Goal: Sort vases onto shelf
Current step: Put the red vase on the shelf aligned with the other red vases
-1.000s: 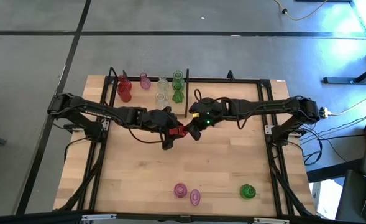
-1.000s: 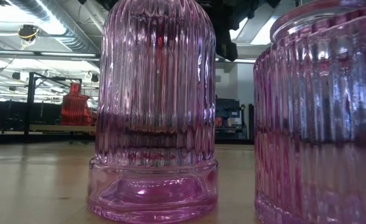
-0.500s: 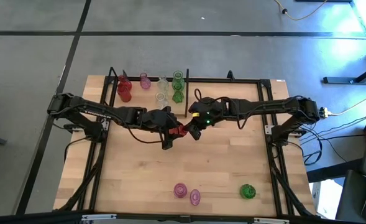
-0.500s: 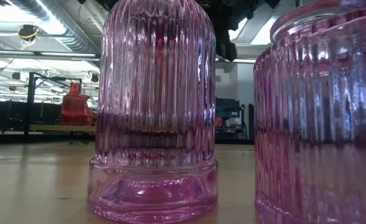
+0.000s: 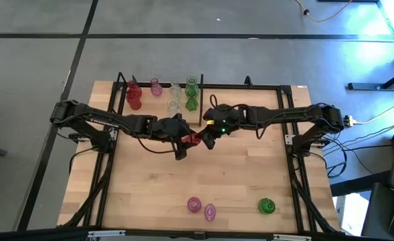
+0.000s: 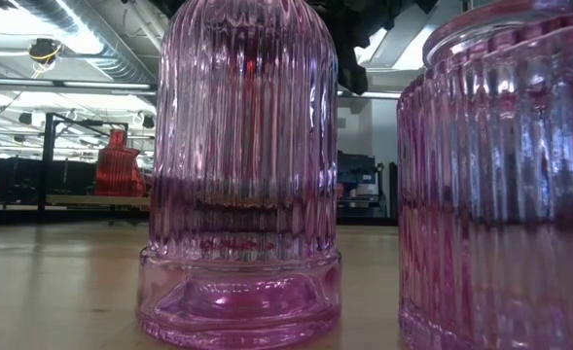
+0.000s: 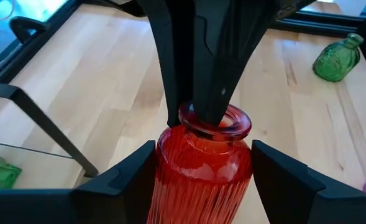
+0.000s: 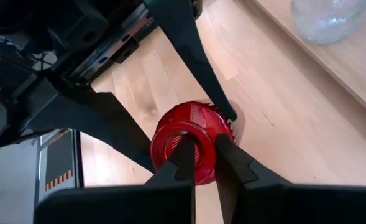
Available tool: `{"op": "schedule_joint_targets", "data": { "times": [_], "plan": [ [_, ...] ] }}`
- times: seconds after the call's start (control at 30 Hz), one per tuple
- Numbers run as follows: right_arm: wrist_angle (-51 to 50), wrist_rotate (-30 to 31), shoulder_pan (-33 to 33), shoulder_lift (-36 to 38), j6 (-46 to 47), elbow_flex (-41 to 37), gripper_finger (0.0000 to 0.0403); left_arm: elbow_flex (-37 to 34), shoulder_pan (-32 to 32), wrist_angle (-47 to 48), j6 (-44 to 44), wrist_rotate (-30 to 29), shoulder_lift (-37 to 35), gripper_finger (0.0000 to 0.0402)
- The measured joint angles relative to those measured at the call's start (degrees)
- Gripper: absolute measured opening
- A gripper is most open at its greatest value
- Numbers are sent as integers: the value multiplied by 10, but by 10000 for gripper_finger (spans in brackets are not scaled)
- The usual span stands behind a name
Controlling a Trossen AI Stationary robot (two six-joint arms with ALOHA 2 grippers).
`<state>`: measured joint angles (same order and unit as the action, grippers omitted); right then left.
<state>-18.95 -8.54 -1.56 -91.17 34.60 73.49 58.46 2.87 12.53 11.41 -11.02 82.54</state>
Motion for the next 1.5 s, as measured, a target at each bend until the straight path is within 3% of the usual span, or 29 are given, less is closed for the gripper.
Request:
{"op": "schedule_joint_targets", "data": {
  "times": [0.13, 0.4, 0.6, 0.83, 1.0, 1.1, 1.33, 1.5],
  "plan": [
    [15, 5, 0, -1, 0, 0, 31, 0, 0, 10, 5, -12, -8, 224],
    [39, 9, 1, 9, 2, 1, 99, -5, -3, 100, 44, -54, -24, 221],
    [51, 18, 1, 21, -3, 2, 110, -2, -5, 138, 61, -71, -32, 221],
    [7, 56, 1, 52, -21, 2, 111, -2, -5, 166, 137, -171, -86, 221],
    [-27, 95, 1, 78, -36, 1, 111, -3, 21, 242, 212, -296, -160, 220],
    [-53, 112, 0, 88, -45, 1, 111, -17, 48, 304, 296, -375, -216, 220],
    [-69, 126, 0, 97, -79, 1, 111, -96, 130, 445, 604, -527, -319, 220],
    [-69, 125, 0, 97, -85, 1, 111, -163, 153, 486, 762, -555, -329, 220]
  ]
}}
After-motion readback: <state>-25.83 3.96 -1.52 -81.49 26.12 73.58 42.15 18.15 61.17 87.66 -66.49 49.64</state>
